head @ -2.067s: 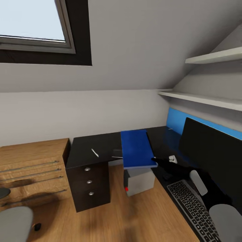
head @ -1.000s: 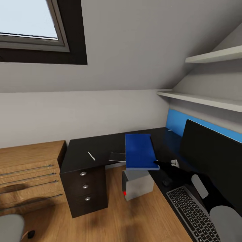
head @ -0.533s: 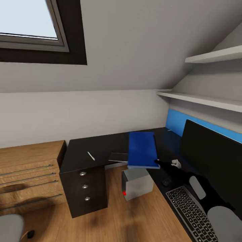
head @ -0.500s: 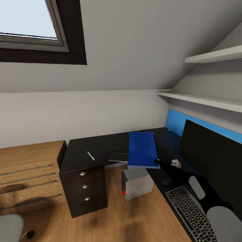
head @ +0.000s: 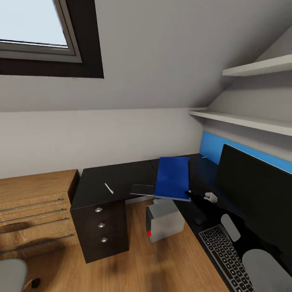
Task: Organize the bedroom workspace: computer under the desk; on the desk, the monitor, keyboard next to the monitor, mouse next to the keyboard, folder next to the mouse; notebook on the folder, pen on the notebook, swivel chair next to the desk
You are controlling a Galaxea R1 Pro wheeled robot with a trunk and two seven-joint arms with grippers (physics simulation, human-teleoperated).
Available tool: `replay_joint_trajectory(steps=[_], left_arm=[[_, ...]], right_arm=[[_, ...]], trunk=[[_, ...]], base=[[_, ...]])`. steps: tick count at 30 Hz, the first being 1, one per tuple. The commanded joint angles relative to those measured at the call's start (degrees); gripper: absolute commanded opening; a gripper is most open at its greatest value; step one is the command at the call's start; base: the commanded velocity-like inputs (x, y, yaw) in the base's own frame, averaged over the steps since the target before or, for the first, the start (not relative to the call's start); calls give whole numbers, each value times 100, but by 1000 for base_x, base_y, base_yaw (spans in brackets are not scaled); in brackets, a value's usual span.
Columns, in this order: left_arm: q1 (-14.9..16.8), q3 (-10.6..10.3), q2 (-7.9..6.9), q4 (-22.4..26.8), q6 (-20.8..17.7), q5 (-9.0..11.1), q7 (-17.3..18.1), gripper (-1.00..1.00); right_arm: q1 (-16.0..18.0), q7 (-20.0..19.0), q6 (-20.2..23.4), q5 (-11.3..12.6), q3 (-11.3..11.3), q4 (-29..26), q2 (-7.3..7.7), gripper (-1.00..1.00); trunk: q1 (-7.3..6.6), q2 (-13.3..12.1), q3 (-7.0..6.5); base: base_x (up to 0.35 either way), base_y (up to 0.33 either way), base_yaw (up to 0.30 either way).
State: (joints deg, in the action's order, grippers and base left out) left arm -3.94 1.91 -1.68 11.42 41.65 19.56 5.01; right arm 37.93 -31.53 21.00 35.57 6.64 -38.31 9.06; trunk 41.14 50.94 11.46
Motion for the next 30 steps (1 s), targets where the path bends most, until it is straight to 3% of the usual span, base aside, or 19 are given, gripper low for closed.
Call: replay_joint_trajectory(steps=[1,11,20,30], left_arm=[[-2,19,1,9,0,41,53,100],[-2,20,1,8,1,47,47,100],[-2,20,1,6,1,48,45,100],[-2,20,1,8,1,48,44,100]], right_arm=[[3,-6,44,46,13,11,-22,-100],[3,-31,76,54,22,53,-51,-100],[3,-59,117,321,11,56,-51,-100],[3,-64,217,388,4,52,-53,-100]], trunk=[[2,5,7],[2,5,7],[2,5,7],[2,5,7]], base=[[106,-87,0],[31,-26,0],[1,0,-14],[0,0,-12]])
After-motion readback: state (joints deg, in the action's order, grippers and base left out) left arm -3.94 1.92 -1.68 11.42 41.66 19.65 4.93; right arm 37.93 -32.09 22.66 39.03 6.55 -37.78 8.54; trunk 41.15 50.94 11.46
